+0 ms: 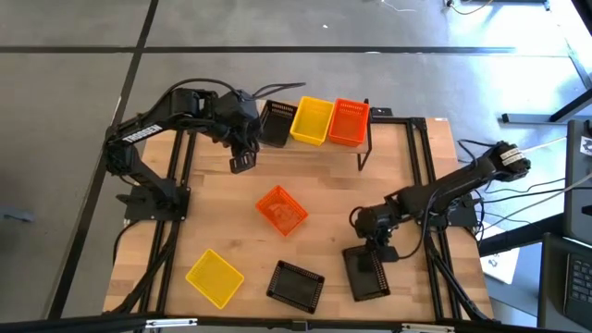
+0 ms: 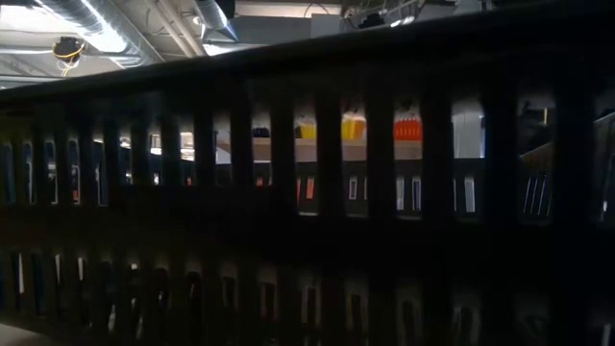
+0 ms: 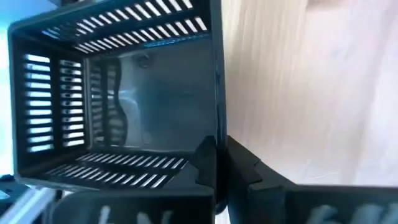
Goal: Stack baskets on shelf by color
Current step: Stack the right black basket on the black basket on the shelf
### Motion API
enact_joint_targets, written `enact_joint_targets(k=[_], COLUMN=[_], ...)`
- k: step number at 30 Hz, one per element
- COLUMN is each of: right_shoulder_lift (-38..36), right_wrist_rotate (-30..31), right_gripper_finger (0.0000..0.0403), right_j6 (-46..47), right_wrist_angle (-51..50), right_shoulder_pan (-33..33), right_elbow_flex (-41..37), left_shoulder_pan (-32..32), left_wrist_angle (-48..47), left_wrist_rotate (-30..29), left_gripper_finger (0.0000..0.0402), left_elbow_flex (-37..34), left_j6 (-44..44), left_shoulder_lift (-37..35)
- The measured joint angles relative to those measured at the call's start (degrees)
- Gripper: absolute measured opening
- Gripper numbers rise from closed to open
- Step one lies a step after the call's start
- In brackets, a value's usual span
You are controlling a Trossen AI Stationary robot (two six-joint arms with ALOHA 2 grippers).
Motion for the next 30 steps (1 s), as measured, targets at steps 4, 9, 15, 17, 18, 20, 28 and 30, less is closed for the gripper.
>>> enact_joint_targets(k=[4, 9, 15, 17, 18, 20, 28, 30], right_shoulder_lift=[-0.31, -0.39, -0.39, -0.39, -0.39, -0.37, 2.32, 4.39], right_wrist_rotate=[0.09, 4.54, 12.48, 17.4, 19.92, 24.31, 26.61, 25.3], right_gripper_finger=[0.0002, 0.0002, 0.0001, 0.0001, 0.0001, 0.0, 0.0, 0.0], right_j6=[-3.16, -5.74, -8.43, -8.67, -8.79, -8.68, -12.09, -15.23], right_wrist_angle=[-7.53, -19.9, -30.8, -31.51, -31.32, -31.06, -28.04, -27.86], right_shoulder_pan=[-2.35, -5.72, -12.04, -14.24, -15.54, -18.48, -32.54, -35.91], right_elbow_flex=[6.91, 16.85, 29.65, 33.64, 35.73, 39.34, 52.49, 56.05], left_shoulder_pan=[-0.01, 0.0, 0.0, 0.0, 0.0, 0.0, 0.0, 0.02], left_wrist_angle=[1.15, 1.37, 2.98, 2.94, 2.96, 2.94, 4.05, 4.25], left_wrist_rotate=[-0.02, -0.05, -0.16, -1.24, -2.09, -3.89, -6.96, -7.1], left_gripper_finger=[0.0075, 0.0075, 0.0075, 0.0075, 0.0075, 0.0075, 0.0075, 0.0075], left_elbow_flex=[0.0, 0.04, 0.04, 0.04, 0.03, 0.04, 0.04, 0.04], left_j6=[0.3, 0.32, 0.3, 0.25, 0.25, 0.22, 0.1, 0.08], left_shoulder_lift=[0.0, 0.0, 0.0, 0.0, 0.0, 0.0, 0.0, 0.0])
